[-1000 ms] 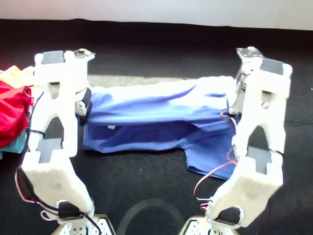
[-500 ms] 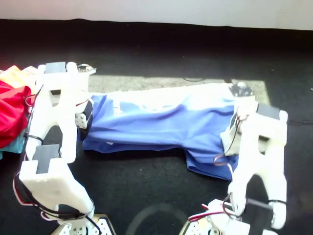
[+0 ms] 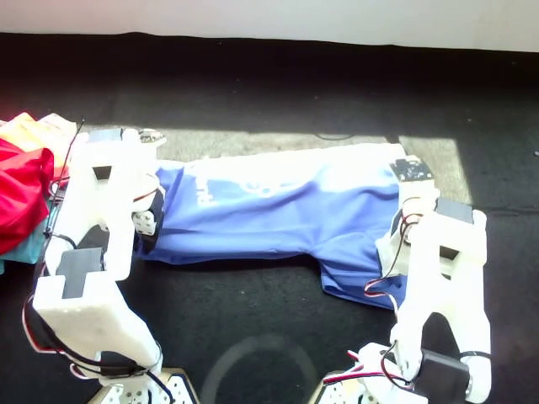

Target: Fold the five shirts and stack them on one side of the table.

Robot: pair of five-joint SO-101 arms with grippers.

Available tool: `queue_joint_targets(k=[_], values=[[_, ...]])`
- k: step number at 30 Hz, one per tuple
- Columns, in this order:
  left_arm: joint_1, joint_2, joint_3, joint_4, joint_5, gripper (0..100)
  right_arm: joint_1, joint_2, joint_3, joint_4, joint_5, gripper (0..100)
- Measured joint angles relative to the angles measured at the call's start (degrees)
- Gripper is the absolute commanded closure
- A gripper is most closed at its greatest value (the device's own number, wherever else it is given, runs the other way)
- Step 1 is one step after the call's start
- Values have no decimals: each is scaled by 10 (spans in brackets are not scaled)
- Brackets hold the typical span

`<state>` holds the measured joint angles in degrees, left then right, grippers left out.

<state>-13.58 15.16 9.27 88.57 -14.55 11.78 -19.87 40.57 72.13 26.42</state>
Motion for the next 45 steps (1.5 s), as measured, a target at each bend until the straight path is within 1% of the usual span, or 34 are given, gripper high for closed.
queue_joint_targets(k=[4,5,7,10,14,15,16,17,18,19,20,22,24,26,29,33,37,41,45], values=[[0,0,0,0,0,839,0,-7,0,8,0,767],[-1,0,-3,0,0,815,0,-8,0,15,0,746],[-1,0,-20,14,0,793,0,-9,-4,30,0,756],[-1,0,-69,48,0,794,0,-9,-33,53,0,769],[-1,0,-178,91,0,799,-3,-9,-105,69,0,771],[-1,0,-212,95,0,815,-4,-9,-125,69,0,772],[-1,0,-245,97,0,852,-4,-9,-146,69,0,786],[-1,0,-279,98,0,912,-4,-9,-165,68,0,820],[-1,0,-308,98,0,991,-4,-9,-183,59,-2,878],[2,-1,-327,98,0,992,-4,-9,-193,45,-11,951],[9,3,-339,87,4,974,-8,-9,-200,26,-21,998],[24,25,-349,65,23,992,-20,-9,-201,-16,-37,971],[44,66,-351,46,32,991,-38,-1,-202,-53,-42,995],[62,116,-354,20,41,991,-62,31,-202,-84,-47,991],[77,190,-355,-33,69,991,-77,107,-202,-135,-47,991],[76,250,-355,-94,79,991,-79,236,-236,-195,-47,991],[62,258,-355,-143,80,991,-78,361,-313,-226,-50,991],[31,258,-355,-192,81,991,-67,485,-418,-231,-50,991],[12,258,-355,-223,81,991,-50,578,-538,-231,-50,991]])
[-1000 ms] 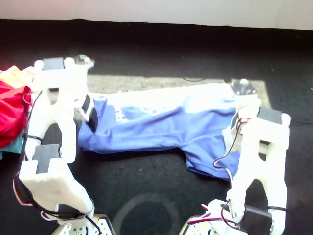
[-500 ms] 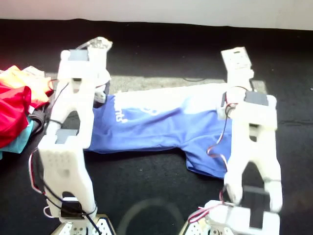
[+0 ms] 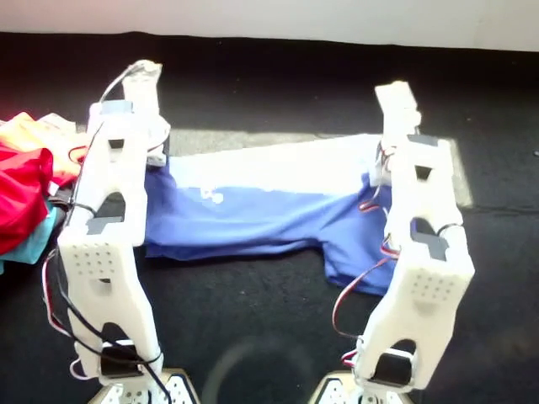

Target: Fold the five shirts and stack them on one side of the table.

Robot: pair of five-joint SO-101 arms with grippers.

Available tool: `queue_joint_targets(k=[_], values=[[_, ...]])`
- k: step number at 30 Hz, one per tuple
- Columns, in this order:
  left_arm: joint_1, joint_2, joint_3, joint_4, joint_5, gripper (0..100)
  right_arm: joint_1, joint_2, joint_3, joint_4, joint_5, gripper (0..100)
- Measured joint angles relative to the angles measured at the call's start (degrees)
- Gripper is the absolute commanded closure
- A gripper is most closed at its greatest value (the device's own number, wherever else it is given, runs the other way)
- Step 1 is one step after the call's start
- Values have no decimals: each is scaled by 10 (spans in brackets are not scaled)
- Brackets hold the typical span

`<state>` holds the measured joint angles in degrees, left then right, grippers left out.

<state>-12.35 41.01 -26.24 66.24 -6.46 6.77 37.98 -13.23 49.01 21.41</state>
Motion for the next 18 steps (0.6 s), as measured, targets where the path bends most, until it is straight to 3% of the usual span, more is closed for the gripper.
queue_joint_targets(k=[9,18], values=[[-4,0,-1,18,0,991,12,70,-203,139,0,991],[5,0,-135,231,0,991,11,70,-411,331,0,991]])
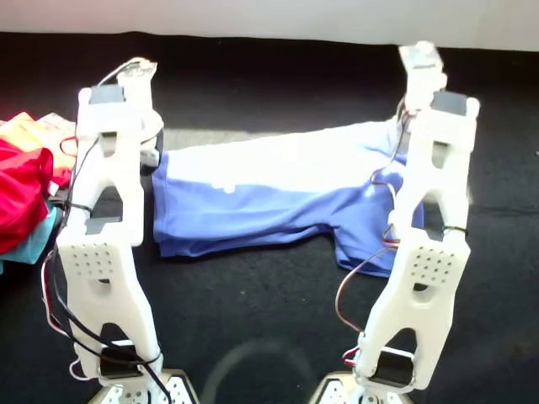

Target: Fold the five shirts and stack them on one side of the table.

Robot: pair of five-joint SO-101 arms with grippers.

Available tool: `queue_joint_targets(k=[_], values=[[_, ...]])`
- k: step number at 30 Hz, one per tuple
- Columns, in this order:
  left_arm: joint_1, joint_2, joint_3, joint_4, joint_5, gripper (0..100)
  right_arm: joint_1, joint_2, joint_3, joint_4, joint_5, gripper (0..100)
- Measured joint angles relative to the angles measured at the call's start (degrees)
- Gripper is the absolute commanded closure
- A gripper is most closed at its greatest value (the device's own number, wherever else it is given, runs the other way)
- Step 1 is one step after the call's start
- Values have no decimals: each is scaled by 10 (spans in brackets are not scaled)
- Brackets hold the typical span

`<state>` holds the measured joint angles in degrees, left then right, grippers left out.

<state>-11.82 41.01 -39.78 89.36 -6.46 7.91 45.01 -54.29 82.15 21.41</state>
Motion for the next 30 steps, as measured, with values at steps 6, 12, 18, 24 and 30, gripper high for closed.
queue_joint_targets(k=[6,12,18,24,30], values=[[36,-6,-47,113,-2,991,0,3,-109,80,0,991],[81,-113,113,104,-2,991,0,3,-168,137,0,991],[89,-232,363,-58,-1,991,1,3,-239,179,0,991],[90,-280,547,-192,0,991,10,3,-272,181,0,991],[91,-343,623,-201,0,991,32,3,-272,181,0,991]])
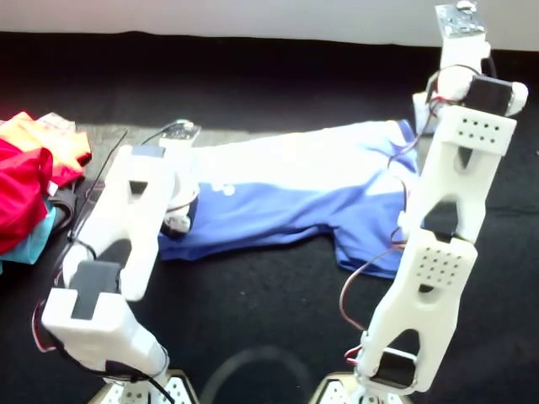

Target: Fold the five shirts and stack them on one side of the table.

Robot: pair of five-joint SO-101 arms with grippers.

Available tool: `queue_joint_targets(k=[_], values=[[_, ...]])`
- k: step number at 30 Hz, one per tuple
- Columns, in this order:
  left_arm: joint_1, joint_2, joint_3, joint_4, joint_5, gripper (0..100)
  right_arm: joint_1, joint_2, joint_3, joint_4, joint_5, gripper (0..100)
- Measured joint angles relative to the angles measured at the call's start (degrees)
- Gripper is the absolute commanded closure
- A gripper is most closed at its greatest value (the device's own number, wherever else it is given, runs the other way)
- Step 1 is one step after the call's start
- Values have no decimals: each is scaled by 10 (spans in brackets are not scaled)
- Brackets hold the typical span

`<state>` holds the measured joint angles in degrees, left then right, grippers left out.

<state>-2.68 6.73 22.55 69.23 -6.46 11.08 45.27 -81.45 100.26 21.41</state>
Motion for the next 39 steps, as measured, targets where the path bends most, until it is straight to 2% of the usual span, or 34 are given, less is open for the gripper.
queue_joint_targets(k=[6,9,14,24,28,33,39], values=[[0,-113,84,13,-17,991,9,0,0,2,0,991],[0,-154,132,-25,-44,991,9,0,0,2,-11,991],[0,-164,165,-96,-49,991,-3,-30,25,2,-29,991],[0,-170,161,-62,-18,991,-37,-249,324,2,-31,991],[-1,-163,191,-119,-20,991,-48,-287,431,2,-31,991],[-29,-112,192,-197,-59,992,-44,-296,518,2,-25,991],[-50,-65,172,-212,-71,992,-11,-296,611,-51,26,991]])
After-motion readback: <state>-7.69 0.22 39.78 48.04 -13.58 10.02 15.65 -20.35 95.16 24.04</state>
